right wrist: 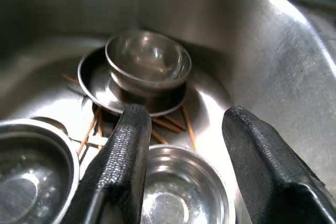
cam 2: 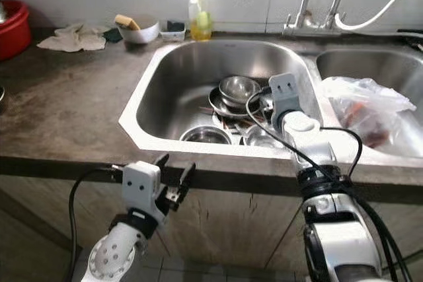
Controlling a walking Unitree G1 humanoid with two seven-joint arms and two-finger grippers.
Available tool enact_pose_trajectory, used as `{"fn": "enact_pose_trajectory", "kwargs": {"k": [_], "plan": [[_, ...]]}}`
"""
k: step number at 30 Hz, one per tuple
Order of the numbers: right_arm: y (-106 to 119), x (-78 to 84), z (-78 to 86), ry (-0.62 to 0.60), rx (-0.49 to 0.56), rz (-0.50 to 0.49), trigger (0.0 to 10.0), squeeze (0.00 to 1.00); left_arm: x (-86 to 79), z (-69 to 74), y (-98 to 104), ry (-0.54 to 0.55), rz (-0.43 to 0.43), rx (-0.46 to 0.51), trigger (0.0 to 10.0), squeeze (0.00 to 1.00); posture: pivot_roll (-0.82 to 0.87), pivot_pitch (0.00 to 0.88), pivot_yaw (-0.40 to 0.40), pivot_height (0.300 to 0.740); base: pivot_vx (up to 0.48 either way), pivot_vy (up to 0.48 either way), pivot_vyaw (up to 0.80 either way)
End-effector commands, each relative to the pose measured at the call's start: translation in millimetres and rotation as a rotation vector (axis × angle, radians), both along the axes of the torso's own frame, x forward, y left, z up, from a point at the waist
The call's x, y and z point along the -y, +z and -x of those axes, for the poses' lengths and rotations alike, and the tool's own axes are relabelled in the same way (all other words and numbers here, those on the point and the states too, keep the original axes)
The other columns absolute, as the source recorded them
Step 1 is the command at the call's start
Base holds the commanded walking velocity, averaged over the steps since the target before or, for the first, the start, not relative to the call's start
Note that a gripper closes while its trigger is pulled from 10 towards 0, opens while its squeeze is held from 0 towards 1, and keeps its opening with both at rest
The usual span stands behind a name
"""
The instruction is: Kitchen organization
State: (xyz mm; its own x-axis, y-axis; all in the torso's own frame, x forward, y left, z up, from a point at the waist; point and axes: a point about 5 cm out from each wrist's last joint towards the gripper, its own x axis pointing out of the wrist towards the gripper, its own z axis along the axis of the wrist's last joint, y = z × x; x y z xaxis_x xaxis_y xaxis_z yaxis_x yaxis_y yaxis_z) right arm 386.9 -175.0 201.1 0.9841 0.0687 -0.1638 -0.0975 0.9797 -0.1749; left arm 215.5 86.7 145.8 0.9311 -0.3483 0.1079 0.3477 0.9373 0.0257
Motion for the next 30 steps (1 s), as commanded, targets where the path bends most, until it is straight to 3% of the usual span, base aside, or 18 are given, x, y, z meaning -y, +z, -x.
{"fn": "enact_pose_trajectory", "kwargs": {"k": [1,4,7,11,13,16,19,24,30], "plan": [[17,-2.4,5.2,0.012,0.104,-0.036,10.0,0.0,0.4,-1.2,-1,-0.003,0.002,-0.007,10.0,0.0,0.11,0.118,-0.02,0.74,0.0,0.0,0.0],[25,-6.8,19.6,0.008,0.213,-0.111,10.0,0.0,0.3,-3.3,-1,-0.003,0.001,-0.005,10.0,0.0,0.11,0.106,-0.015,0.74,0.0,0.0,0.0],[30,-12.7,49.0,0.023,0.329,-0.176,10.0,0.0,0.3,-5.1,-1,0.002,0.005,-0.001,10.0,0.0,0.1,0.094,-0.018,0.74,0.0,0.0,0.0],[16,-11.9,71.4,0.008,0.346,-0.22,10.0,0.0,-0.2,-5.1,-3,0.008,0.009,-0.008,10.0,0.0,0.09,0.076,-0.016,0.74,0.0,0.0,0.0],[2,-16.6,86.9,0.044,0.347,-0.197,10.0,0.0,-0.2,-4.3,-5,0.009,0.014,-0.014,10.0,0.0,0.09,0.064,-0.018,0.74,0.0,0.0,0.0],[-6,-19.9,95.2,0.06,0.342,-0.193,10.0,0.0,0.2,-3.7,-6,0.006,0.013,-0.016,10.0,0.0,0.09,0.063,-0.019,0.74,0.0,0.0,0.0],[-22,-34.9,120.0,0.083,0.302,-0.226,10.0,0.0,-0.4,-2.0,-10,0.005,0.018,-0.029,10.0,0.0,0.09,0.045,-0.018,0.74,0.0,0.0,0.0],[-26,-42.0,124.0,0.102,0.302,-0.21,10.0,0.0,0.0,-1.3,-12,0.002,0.017,-0.036,10.0,0.0,0.09,0.034,-0.017,0.74,0.0,0.0,0.08],[-27,-42.1,122.5,0.087,0.312,-0.201,10.0,0.0,-1.0,-1.5,-13,0.006,0.013,-0.033,10.0,0.0,0.09,0.024,-0.02,0.74,0.0,0.255,0.8]]}}
